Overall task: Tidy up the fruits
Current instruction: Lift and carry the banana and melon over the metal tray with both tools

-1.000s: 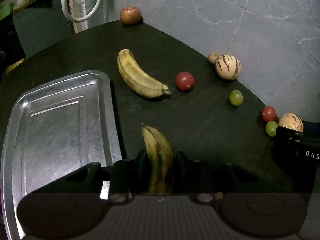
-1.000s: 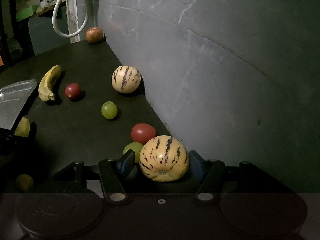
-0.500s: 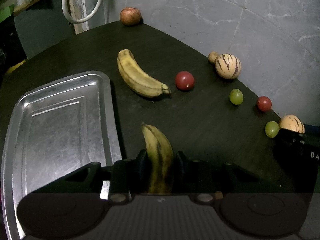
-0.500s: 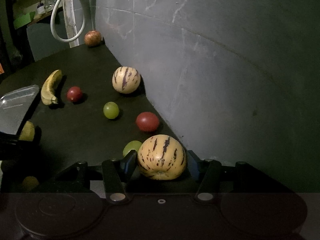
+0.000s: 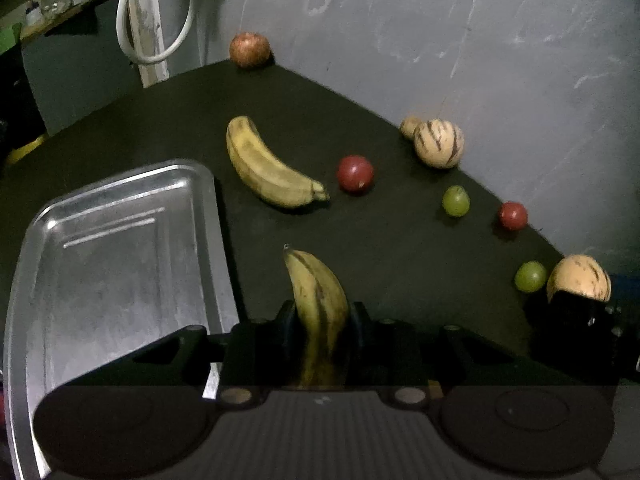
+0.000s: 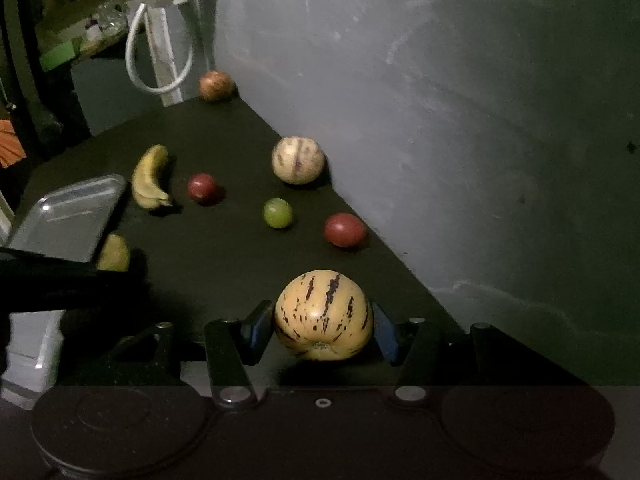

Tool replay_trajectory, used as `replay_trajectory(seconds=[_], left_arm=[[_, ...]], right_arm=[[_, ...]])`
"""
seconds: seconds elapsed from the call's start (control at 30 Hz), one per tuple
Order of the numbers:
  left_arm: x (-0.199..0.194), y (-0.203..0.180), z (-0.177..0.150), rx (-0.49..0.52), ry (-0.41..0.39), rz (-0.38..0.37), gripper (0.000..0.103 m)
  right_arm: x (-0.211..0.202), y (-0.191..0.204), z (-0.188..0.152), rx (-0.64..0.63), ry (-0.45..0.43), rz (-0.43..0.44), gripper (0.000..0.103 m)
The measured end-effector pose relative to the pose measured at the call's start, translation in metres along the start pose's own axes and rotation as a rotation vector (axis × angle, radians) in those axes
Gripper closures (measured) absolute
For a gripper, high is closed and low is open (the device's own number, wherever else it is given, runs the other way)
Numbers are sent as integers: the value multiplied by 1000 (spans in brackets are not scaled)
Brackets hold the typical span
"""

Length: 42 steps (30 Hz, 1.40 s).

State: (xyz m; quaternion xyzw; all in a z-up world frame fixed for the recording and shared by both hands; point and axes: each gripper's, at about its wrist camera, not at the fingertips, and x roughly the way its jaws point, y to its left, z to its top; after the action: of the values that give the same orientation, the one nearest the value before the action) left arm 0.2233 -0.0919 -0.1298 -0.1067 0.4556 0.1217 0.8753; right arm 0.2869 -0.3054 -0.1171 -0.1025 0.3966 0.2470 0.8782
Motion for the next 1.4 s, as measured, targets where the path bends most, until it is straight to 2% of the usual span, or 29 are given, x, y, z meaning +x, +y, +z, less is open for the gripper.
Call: replay_trajectory(seconds=[0.3,0.6,1.03,1.4], left_arm=[[-36,16,13,-14,-69,-25,74],[-93,60,18,-16,-166,-12,73],[-170,140,-10,-50,-261,-8,73],[-223,188,-39,-35,-318,-31,73]], right_arm=[[-36,27,12,13,-68,27,48],[-75,73,33,4,-170,46,48],[-137,178,42,-49,-278,78,48],[-186,253,21,-53,-336,84,48]])
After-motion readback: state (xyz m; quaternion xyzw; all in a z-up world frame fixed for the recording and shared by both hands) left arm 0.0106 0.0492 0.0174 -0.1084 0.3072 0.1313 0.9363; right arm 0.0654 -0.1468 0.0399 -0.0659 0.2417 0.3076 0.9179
